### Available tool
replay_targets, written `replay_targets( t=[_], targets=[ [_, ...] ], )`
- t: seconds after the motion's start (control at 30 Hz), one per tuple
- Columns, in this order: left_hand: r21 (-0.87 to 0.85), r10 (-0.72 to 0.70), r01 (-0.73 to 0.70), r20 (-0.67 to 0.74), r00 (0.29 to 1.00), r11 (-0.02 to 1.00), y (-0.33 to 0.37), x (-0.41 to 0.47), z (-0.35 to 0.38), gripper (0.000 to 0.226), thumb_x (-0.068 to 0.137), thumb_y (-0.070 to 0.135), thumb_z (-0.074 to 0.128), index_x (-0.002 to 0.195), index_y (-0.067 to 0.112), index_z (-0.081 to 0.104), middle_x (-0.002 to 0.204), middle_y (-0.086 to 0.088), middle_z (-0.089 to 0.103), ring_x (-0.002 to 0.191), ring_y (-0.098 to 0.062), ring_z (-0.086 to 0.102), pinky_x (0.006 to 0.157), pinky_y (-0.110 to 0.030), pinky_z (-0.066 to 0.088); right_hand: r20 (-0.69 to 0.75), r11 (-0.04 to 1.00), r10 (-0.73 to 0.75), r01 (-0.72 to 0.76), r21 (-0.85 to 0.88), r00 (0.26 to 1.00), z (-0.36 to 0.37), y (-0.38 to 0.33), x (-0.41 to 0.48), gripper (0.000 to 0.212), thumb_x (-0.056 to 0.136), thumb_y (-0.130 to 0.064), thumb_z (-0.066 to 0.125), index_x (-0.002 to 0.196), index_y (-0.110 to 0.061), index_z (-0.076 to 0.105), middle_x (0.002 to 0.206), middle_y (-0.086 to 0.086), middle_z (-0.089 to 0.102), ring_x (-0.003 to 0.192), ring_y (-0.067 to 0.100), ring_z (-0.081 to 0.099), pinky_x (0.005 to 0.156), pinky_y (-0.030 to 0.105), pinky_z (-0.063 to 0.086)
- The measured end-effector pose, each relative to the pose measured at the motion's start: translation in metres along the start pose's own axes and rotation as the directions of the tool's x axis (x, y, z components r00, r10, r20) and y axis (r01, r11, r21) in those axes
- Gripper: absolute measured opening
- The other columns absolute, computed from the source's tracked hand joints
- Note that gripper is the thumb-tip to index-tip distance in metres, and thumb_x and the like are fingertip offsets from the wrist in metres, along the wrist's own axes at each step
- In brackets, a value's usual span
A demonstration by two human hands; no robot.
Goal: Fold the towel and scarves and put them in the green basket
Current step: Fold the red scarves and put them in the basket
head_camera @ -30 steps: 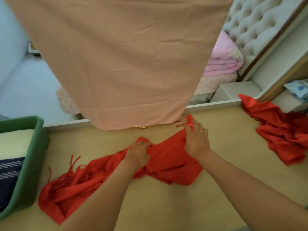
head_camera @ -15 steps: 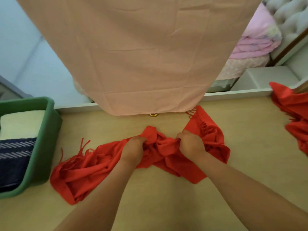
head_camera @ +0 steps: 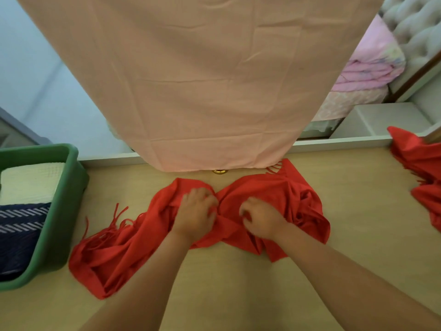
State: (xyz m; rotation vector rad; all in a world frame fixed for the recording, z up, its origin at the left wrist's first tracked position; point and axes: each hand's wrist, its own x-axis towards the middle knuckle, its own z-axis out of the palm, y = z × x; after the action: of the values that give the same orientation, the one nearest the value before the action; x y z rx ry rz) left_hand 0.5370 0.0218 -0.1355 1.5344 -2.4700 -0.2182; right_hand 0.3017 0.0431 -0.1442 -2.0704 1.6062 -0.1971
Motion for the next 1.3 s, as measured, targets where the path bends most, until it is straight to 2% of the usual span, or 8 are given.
replay_targets(
  t=[0.13,0.33,0.47,0.6,0.7,0.8,0.97,1.3],
  targets=[
    [-0.009,0.072,-0.074,0.371,0.926,0.997,0.0,-0.029,0.025,0.042,0.071,0.048,0.059,0.11,0.033,0.066,0.11,0.005,0.059,0.103,-0.022,0.053,0.084,-0.038,0.042,0.299,0.976,0.032,0.035,-0.213,0.954,0.029,-0.012,-0.017,0.068,0.065,-0.058,0.06,0.128,-0.033,0.05,0.129,-0.004,0.043,0.115,0.019,0.044,0.094,0.04,0.041],
    [-0.253,-0.043,0.048,0.026,0.999,0.966,-0.023,-0.039,0.004,0.044,0.07,0.007,0.043,0.099,0.012,0.075,0.097,-0.004,0.066,0.087,-0.028,0.061,0.074,-0.035,0.054,0.268,0.957,0.191,-0.119,-0.265,0.944,0.016,-0.002,-0.023,0.044,0.094,-0.016,0.042,0.136,-0.025,0.051,0.126,0.008,0.047,0.11,0.031,0.059,0.093,0.041,0.047],
    [-0.221,-0.149,0.17,0.106,0.983,0.96,-0.043,-0.045,-0.012,0.042,0.067,-0.008,0.052,0.093,0.018,0.072,0.094,0.0,0.061,0.089,-0.027,0.062,0.069,-0.04,0.054,0.325,0.953,0.229,-0.144,-0.265,0.918,0.004,-0.007,-0.028,0.043,0.088,-0.048,0.055,0.13,-0.037,0.057,0.123,0.007,0.056,0.106,0.029,0.063,0.088,0.033,0.05],
    [-0.241,-0.063,0.107,0.182,0.981,0.964,-0.033,-0.056,-0.007,0.039,0.086,0.008,0.052,0.121,0.022,0.064,0.118,-0.003,0.058,0.106,-0.028,0.055,0.091,-0.042,0.05,0.332,0.943,0.202,-0.091,-0.319,0.922,0.004,-0.031,-0.036,0.055,0.091,-0.07,0.038,0.08,-0.025,0.067,0.095,0.003,0.071,0.095,0.023,0.065,0.075,0.032,0.046],
    [-0.09,-0.081,0.128,0.411,0.908,0.988,-0.014,-0.065,-0.002,0.038,0.093,0.032,0.053,0.131,0.031,0.056,0.139,0.0,0.043,0.121,-0.026,0.045,0.097,-0.04,0.046,0.132,0.93,0.137,-0.082,-0.359,0.982,0.015,-0.032,-0.043,0.028,0.097,-0.036,0.043,0.112,-0.027,0.065,0.12,0.004,0.058,0.114,0.026,0.054,0.091,0.036,0.045],
    [0.234,-0.214,0.117,0.446,0.869,0.965,0.006,-0.069,-0.003,0.039,0.09,0.044,0.045,0.119,0.028,0.065,0.132,-0.002,0.049,0.116,-0.027,0.048,0.092,-0.039,0.039,0.071,0.916,0.234,-0.196,-0.349,0.97,0.019,-0.024,-0.052,0.049,0.089,-0.016,0.047,0.137,-0.025,0.048,0.145,0.007,0.038,0.131,0.029,0.04,0.102,0.041,0.041],
    [0.251,-0.102,0.044,0.225,0.969,0.967,0.039,-0.041,0.0,0.03,0.084,0.035,0.048,0.091,0.019,0.073,0.103,-0.006,0.061,0.098,-0.028,0.053,0.081,-0.041,0.042,0.082,0.908,0.231,-0.185,-0.377,0.969,0.007,-0.006,-0.056,0.082,0.082,-0.022,0.062,0.153,-0.027,0.024,0.163,0.009,0.01,0.149,0.029,0.014,0.118,0.045,0.024],
    [0.197,-0.124,0.019,0.539,0.833,0.98,0.122,0.031,0.051,0.062,0.097,0.047,0.045,0.152,0.027,0.025,0.16,-0.011,0.016,0.146,-0.032,0.018,0.116,-0.049,0.021,0.234,0.895,0.417,-0.351,-0.275,0.878,-0.035,0.093,-0.062,0.07,0.097,-0.066,0.03,0.157,-0.039,0.004,0.165,0.0,0.011,0.149,0.025,0.018,0.115,0.054,0.024]
  ],
)
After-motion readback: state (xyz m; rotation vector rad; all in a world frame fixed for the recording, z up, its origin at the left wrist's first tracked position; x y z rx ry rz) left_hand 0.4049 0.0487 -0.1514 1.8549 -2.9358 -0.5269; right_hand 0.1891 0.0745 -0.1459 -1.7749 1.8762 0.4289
